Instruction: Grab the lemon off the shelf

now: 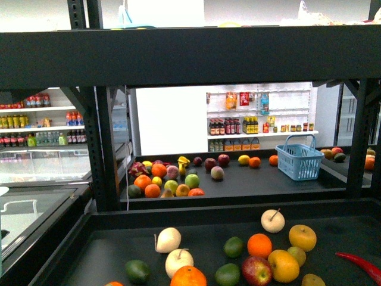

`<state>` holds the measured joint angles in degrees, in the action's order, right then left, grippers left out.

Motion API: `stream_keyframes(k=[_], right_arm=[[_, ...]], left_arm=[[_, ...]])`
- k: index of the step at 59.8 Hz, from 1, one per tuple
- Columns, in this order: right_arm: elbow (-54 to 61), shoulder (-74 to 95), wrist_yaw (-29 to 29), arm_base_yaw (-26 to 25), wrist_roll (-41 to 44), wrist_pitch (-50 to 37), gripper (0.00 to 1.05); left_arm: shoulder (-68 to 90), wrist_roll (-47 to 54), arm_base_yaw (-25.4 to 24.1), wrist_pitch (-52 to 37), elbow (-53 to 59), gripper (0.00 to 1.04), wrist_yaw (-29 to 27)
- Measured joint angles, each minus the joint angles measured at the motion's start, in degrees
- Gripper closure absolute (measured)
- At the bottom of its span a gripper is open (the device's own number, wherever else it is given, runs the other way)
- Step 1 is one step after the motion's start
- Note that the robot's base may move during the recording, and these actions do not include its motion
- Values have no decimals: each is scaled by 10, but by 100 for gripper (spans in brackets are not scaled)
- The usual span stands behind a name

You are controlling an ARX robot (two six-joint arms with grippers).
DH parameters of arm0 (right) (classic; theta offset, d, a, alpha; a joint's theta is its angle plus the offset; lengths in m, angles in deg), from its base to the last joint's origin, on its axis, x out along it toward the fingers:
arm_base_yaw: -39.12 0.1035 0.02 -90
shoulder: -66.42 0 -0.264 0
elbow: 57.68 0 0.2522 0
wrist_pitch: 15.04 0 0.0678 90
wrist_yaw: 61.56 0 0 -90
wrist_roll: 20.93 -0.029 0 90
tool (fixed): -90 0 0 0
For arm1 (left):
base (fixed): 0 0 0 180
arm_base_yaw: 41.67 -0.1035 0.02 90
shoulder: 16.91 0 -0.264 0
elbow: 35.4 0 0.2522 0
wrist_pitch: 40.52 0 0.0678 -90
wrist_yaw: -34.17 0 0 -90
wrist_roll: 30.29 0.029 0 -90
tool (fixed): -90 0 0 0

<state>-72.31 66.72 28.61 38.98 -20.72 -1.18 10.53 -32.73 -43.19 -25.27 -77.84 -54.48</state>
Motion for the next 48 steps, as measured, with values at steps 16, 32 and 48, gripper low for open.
stream_keyframes(k=[16,32,48], right_arm=[[0,0,0,0,0,0,7],[0,0,0,0,0,0,7],[0,0,0,0,0,0,7]], left_arm=[[-162,16,14,26,131,87,-14],[-201,18,14,5,197,102,-14],[-228,18,14,-5,232,102,-14]])
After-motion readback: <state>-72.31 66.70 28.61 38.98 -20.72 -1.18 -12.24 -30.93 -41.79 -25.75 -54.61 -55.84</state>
